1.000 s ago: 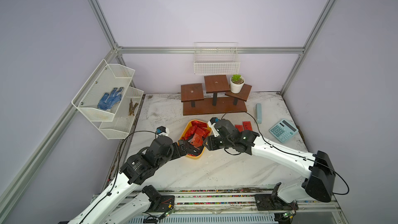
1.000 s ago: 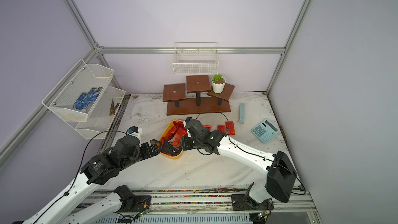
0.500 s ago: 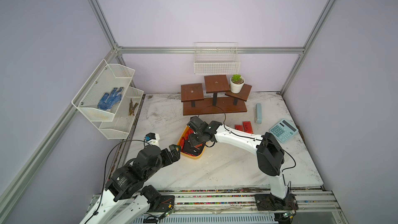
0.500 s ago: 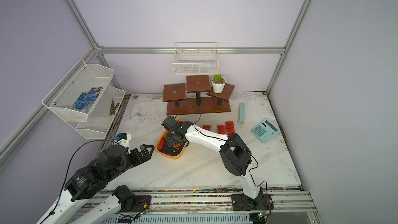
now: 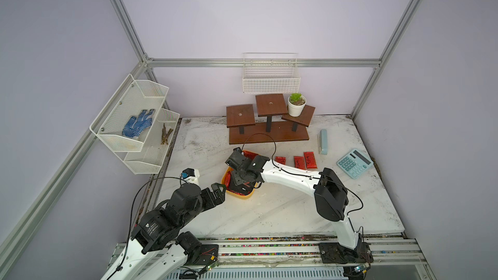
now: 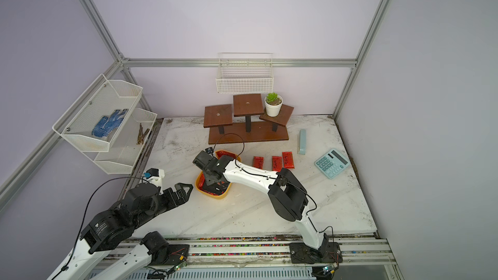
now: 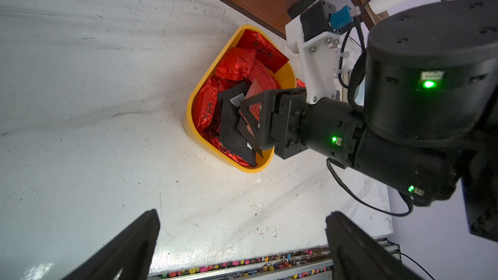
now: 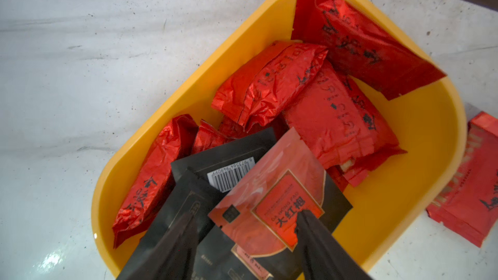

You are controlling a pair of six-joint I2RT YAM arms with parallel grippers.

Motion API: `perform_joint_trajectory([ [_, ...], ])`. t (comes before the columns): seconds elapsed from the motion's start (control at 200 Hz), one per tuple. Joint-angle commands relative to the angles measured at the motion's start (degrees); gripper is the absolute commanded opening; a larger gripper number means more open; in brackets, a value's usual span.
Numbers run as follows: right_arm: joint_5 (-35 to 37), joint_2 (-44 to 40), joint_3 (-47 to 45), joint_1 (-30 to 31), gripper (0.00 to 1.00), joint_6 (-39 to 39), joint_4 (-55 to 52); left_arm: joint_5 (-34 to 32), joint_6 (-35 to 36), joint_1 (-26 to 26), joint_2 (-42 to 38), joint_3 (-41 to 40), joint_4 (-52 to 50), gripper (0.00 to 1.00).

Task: Take the tea bags out of the storage box
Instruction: Adjust the tea bag in the storage box.

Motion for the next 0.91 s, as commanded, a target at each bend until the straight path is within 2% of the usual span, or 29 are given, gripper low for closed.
perform_joint_trajectory([
  [0.0, 2.69, 1.98, 1.97, 0.5, 0.65, 1.07, -1.24, 0.76, -0.59, 0.31, -0.73, -0.2, 0.71, 1.0],
  [0.285, 3.08, 5.56, 3.92, 1.17, 0.65, 1.33, -2.45, 1.81, -0.77, 0.35, -0.31, -0.66, 1.69, 1.0],
  [0.31, 3.08, 5.79, 3.99, 1.3, 0.7, 1.37, -2.46, 1.91, -0.77, 0.33, -0.2, -0.64, 1.69, 1.0],
  [0.495, 4.7, 6.49, 4.38, 1.34, 0.7, 2.36, -3.21, 2.56, -0.77, 0.34, 0.27, -1.16, 2.43, 1.0],
  [0.545, 5.57, 6.47, 4.49, 1.33, 0.68, 2.73, -3.87, 2.52, -0.85, 0.31, 0.31, -1.27, 2.69, 1.0],
  [0.58, 6.25, 6.4, 4.47, 1.33, 0.59, 2.78, -4.21, 2.6, -0.94, 0.32, 0.28, -1.41, 2.86, 1.0],
  [0.735, 8.29, 5.23, 3.62, 1.38, 0.43, 3.09, -4.77, 2.94, -1.03, 0.32, 0.79, -1.58, 3.8, 1.0],
  [0.9, 9.8, 3.01, 2.25, 1.39, 0.31, 3.36, -4.67, 3.68, -0.94, 0.28, 2.07, -1.31, 4.67, 1.0],
])
